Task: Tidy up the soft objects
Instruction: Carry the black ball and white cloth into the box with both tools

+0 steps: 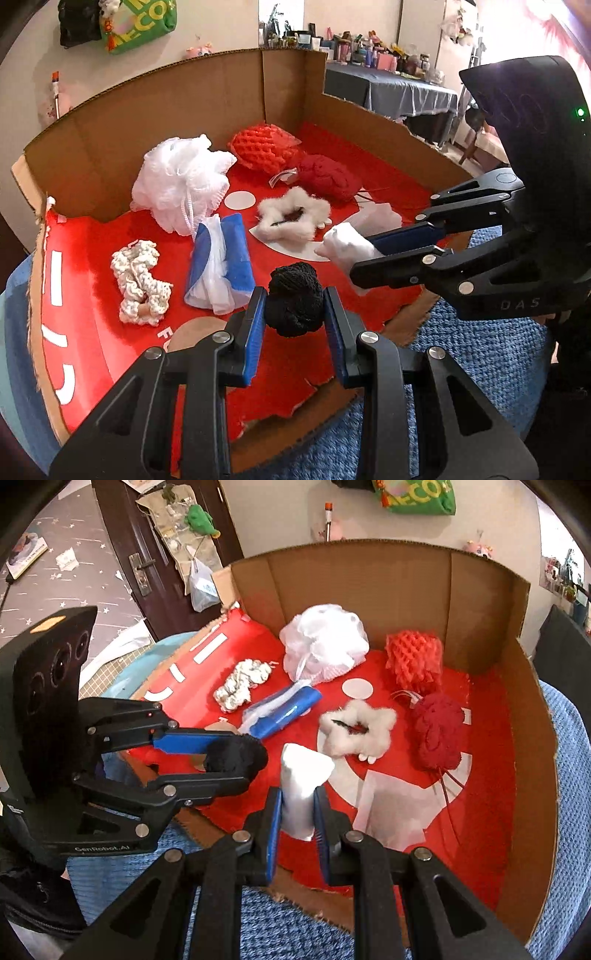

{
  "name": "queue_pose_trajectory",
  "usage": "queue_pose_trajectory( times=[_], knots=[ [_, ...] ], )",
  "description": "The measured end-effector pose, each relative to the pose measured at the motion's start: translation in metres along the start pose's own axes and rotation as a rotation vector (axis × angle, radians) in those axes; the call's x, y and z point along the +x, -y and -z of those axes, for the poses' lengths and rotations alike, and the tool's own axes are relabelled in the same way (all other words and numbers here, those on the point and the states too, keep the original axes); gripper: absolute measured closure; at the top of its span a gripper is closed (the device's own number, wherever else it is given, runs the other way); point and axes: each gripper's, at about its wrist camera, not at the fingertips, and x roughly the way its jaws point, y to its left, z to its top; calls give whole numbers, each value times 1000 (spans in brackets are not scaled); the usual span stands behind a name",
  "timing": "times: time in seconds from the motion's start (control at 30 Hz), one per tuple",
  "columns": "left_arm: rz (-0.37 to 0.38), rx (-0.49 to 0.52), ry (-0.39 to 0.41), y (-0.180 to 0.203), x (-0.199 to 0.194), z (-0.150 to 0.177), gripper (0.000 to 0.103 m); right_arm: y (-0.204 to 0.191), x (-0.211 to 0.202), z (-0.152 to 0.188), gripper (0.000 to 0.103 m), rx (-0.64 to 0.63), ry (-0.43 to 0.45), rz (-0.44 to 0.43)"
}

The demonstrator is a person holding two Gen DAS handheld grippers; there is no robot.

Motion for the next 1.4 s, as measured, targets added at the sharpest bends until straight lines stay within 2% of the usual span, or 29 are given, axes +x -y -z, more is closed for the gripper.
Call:
queue_pose_trajectory(
  times=[0.3, 0.57, 1.4],
  knots=[
    [12, 19, -43, 0, 18, -3, 74, 8, 14, -1, 84, 8, -49, -2],
    [10, 22, -48, -2, 22, -3, 74, 11, 19, 0, 81, 11, -73, -6],
    [23, 27, -45, -2, 25, -2, 73, 15, 24, -2, 80, 22, -77, -15]
  ],
)
